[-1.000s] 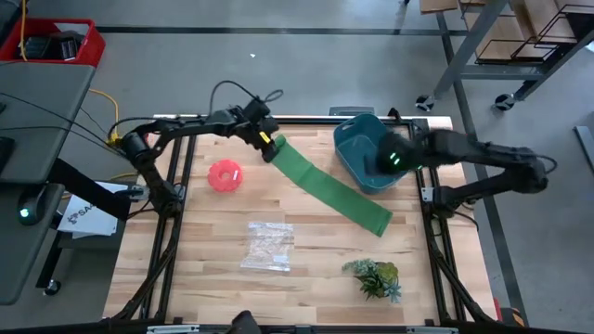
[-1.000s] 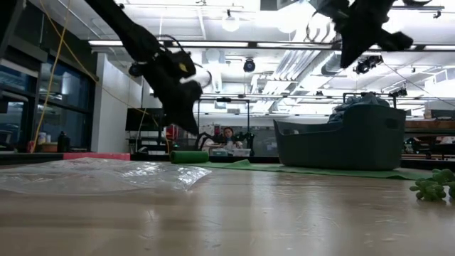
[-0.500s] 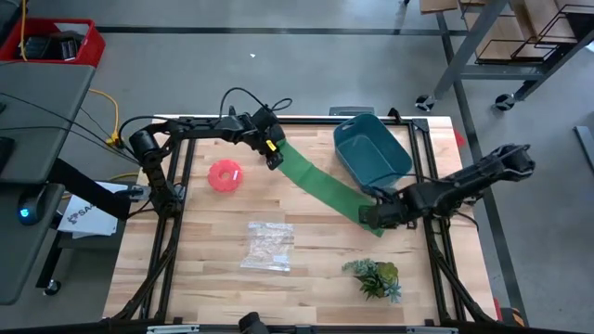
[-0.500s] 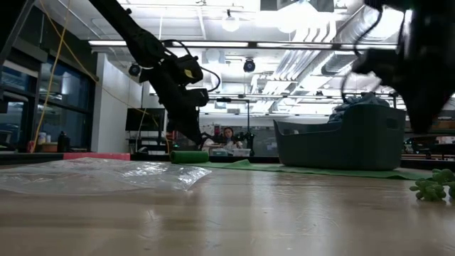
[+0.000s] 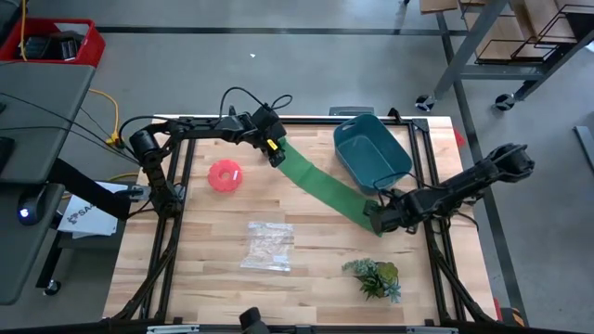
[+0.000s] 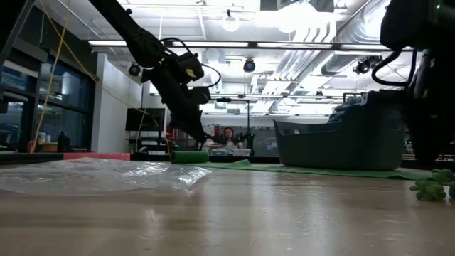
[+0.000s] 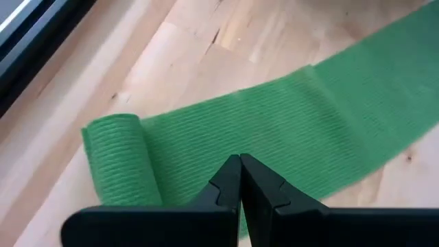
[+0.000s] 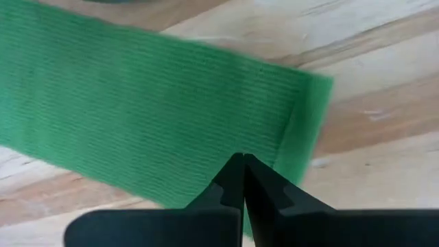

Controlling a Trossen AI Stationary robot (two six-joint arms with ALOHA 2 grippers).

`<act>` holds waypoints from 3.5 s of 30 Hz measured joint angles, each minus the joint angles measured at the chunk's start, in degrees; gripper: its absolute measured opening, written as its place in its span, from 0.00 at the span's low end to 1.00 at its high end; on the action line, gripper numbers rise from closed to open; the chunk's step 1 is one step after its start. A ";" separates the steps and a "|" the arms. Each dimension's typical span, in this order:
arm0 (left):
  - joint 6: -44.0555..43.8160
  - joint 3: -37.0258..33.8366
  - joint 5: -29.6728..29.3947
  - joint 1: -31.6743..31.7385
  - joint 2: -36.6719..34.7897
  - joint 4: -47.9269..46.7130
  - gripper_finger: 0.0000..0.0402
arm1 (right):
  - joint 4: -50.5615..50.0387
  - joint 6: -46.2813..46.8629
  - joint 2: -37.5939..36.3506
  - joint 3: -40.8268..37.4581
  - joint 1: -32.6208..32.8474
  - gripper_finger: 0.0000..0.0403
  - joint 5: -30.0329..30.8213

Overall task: Roll bandage
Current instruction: Move the blue bin to the top right of the table, then roll the green bandage

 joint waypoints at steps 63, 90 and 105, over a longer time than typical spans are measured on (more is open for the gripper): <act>-6.42 0.00 -1.24 0.07 0.00 -0.40 0.00 | -10.63 -17.12 -0.46 11.52 -12.74 0.00 14.14; -6.40 0.02 -1.26 0.09 0.02 -0.03 0.00 | 3.12 -3.72 9.82 5.04 3.17 0.00 -1.85; -8.68 0.02 -3.41 0.00 0.02 -0.14 0.00 | 4.22 0.42 11.19 5.20 11.73 0.00 -10.64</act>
